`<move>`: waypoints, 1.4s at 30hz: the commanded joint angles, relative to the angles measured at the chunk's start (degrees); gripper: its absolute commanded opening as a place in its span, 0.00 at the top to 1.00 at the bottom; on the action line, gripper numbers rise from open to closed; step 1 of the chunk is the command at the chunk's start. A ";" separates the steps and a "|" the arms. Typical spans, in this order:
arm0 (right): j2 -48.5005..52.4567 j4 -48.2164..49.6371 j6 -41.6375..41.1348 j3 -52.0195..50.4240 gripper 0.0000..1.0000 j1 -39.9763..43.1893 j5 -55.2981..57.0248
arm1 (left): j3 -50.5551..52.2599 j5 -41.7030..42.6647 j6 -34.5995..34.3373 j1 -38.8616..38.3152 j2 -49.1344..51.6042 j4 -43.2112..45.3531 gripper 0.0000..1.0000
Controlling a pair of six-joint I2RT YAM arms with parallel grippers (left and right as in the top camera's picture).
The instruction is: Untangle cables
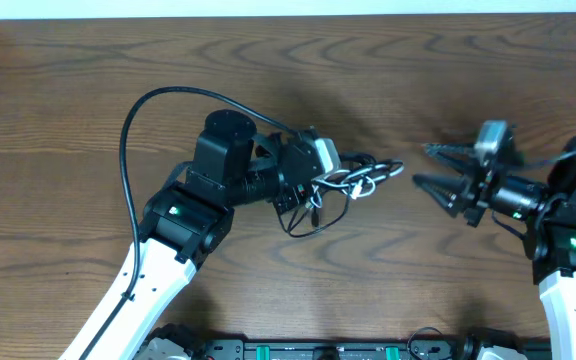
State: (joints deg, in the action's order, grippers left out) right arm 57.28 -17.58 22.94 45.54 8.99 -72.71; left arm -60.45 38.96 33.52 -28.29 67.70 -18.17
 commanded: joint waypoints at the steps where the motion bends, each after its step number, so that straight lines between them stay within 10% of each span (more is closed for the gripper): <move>1: 0.52 -0.22 17.11 1.05 0.37 -3.19 -1.99 | 0.22 4.61 1.88 0.22 -1.11 0.24 0.92; 17: 9.18 -3.91 20.90 1.05 0.46 -10.38 3.74 | 0.22 9.73 4.42 0.24 -1.11 0.94 0.92; 23: 9.27 -4.46 20.85 1.05 0.99 -12.09 3.78 | 0.22 9.40 4.42 0.24 -1.11 1.16 0.92; 42: 5.11 21.62 -4.46 1.07 0.99 -12.02 -4.66 | 0.22 -1.33 3.74 0.24 -1.09 -5.46 0.92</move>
State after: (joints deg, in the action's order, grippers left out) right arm 65.39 1.02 25.76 45.39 -2.61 -73.38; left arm -60.45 38.96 37.32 -27.88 66.92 -22.59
